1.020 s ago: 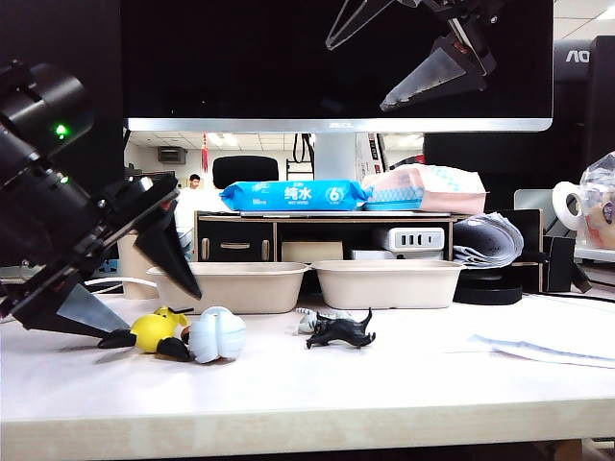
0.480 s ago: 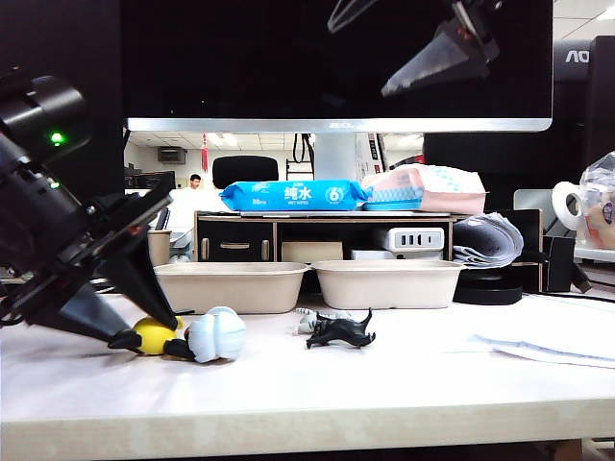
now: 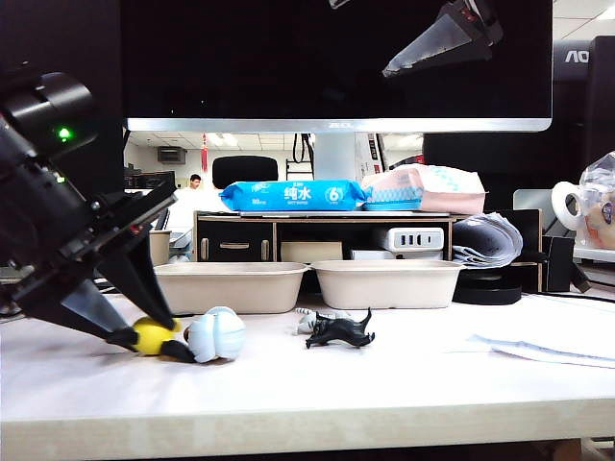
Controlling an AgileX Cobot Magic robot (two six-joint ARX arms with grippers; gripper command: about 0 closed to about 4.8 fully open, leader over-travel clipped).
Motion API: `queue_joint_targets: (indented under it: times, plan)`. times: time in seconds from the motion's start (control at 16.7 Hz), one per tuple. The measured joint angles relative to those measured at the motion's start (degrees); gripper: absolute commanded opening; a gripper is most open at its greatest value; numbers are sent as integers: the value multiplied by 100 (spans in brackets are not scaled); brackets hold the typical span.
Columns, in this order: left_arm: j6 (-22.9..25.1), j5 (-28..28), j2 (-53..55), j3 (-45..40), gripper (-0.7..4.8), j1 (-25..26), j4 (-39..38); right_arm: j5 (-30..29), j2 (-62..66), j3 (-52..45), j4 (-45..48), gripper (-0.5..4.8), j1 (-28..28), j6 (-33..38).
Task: Put the dolls with similar sizes into the same paper box, while dolls with different sizes go into separate paper boxes.
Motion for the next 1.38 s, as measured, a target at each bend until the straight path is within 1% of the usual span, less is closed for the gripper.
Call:
queue_joint_targets:
  times: [0.12, 0.3, 0.42, 0.54, 0.66, 0.84, 1.26, 1.38]
  plan:
    - [7, -28, -166, 466, -6, 0, -409, 0, -2, 0, -13, 470, 0, 0]
    - [28, -28, -431, 1456, -6, 2, -175, 0, -9, -2, -22, 470, 0, 2]
    - [33, -107, -313, 1952, -6, 2, -184, 0, -13, -2, -22, 470, 0, 0]
    - [33, -179, -98, 2170, -6, 9, -170, 0, -33, -2, -24, 470, 0, 2]
    - [57, -197, 422, 2304, -6, 15, -199, -9, -96, -2, -9, 470, 2, 2]
    - [59, -173, 931, 2590, -6, 15, -195, -92, -96, -2, -11, 470, 0, 2]
    - [188, -173, 2065, 3783, -6, 31, -11, -302, -247, -2, -214, 470, 4, 4]
    - [278, -105, 2149, 3807, -2, 33, -131, -299, -262, 0, -212, 470, 2, 4]
